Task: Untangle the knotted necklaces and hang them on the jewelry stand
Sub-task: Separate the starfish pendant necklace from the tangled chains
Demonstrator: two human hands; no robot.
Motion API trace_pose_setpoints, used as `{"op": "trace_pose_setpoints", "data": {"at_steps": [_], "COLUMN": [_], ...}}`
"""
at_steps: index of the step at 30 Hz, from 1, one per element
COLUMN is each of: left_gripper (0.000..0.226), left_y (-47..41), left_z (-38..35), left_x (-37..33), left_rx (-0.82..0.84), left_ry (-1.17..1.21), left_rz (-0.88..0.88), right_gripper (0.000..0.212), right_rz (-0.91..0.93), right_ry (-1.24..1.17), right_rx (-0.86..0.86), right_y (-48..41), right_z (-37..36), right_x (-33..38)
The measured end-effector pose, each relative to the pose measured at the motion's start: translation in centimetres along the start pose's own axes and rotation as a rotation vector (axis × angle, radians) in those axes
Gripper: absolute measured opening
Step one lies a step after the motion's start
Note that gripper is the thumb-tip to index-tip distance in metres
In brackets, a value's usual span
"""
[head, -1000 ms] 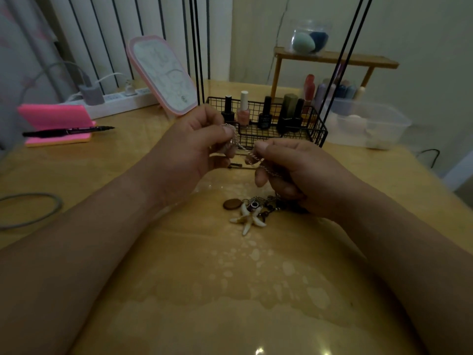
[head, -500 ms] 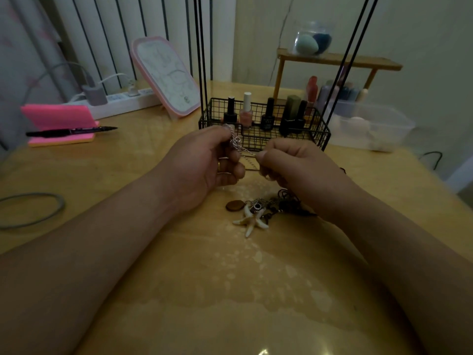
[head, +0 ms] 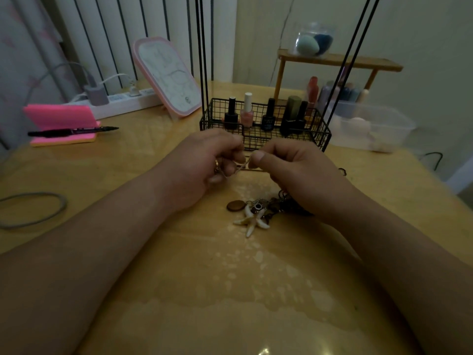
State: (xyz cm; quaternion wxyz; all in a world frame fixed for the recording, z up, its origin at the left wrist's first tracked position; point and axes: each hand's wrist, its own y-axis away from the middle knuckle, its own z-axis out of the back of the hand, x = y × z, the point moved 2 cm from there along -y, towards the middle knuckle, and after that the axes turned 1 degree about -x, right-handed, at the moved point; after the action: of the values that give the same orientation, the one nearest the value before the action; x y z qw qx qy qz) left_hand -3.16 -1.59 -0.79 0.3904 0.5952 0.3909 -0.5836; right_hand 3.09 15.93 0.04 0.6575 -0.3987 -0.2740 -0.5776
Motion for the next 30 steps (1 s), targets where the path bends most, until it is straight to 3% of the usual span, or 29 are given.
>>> {"op": "trace_pose_setpoints", "data": {"at_steps": [3,7,9,14,20,26,30], "left_gripper": [0.014,0.018,0.018,0.023,0.026,0.029,0.025], "left_y": [0.6,1.2,1.2,1.1,1.1,0.8,0.9], "left_z": [-0.2,-0.4,-0.2,0.2,0.7,1.0,1.1], "left_x": [-0.2,-0.4,-0.6,-0.9,-0.7,-0.7,-0.9], "left_rx": [0.072,0.116,0.125,0.292,0.438,0.318,0.182], "left_ry": [-0.305,-0.414,-0.351,0.076,0.256,0.156,-0.106], "left_rz": [-0.054,-0.09,-0.053,0.153,0.159,0.094,-0.03], "right_gripper": [0.02,0.019,0.02,0.021,0.019,0.022,0.024], "right_rz": [-0.024,-0.059,-0.112,-0.204,-0.221,-0.216,-0.217], "right_ry": [-0.075,-0.126,-0.21,-0.359,-0.377,-0.364,-0.344], "right_rx": [-0.053,-0.103,-0.138,-0.187,-0.211,-0.192,-0.15], "right_y": [-0.3,-0.4,-0.6,-0.9,-0.9,-0.9,-0.8], "right_z": [0.3,0.7,0.9,1.5,1.7,1.6,1.5], "right_x": [-0.3,-0.6,-0.9,-1.1,-1.4,-1.6,-1.5]}}
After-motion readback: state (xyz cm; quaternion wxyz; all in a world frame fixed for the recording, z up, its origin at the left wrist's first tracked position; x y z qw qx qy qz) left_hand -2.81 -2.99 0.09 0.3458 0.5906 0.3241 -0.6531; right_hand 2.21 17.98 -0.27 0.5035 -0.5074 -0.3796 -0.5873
